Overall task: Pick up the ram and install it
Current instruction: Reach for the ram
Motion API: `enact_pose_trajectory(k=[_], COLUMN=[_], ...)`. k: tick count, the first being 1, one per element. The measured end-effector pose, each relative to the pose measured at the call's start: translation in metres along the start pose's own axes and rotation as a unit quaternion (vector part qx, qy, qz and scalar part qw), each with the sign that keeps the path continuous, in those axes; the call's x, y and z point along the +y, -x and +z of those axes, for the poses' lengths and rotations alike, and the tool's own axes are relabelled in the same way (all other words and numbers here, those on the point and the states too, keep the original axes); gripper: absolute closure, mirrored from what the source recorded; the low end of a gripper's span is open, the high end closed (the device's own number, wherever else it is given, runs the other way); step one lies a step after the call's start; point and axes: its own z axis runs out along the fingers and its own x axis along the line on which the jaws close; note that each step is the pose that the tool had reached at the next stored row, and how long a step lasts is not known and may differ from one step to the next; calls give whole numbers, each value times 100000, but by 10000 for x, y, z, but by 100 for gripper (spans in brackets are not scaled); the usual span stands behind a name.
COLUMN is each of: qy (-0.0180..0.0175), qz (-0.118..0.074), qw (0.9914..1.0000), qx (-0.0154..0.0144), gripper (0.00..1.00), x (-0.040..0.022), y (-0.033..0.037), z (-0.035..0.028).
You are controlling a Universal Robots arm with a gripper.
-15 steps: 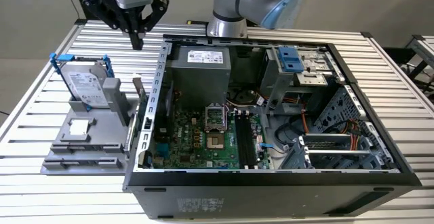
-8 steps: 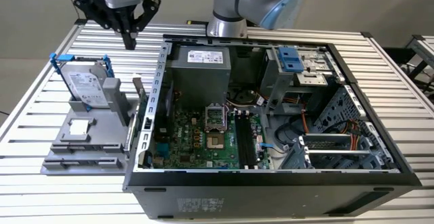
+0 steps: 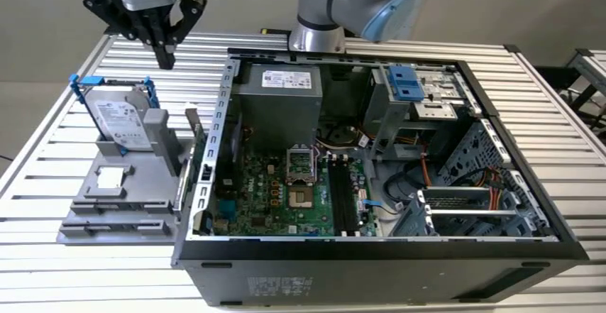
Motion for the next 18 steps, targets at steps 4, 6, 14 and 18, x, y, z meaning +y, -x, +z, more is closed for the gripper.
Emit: enact_pose_trajectory(k=[4, 6, 14, 18], qy=[-5, -3, -5, -1], qz=[3, 4, 2, 1], qw=[100000, 100000, 100000, 100000], qx=[6, 5, 4, 2], gripper=[100, 100, 100, 100], x=[-6, -8, -21, -27], y=[-87, -120, -301, -382], z=[-3, -3, -7, -9])
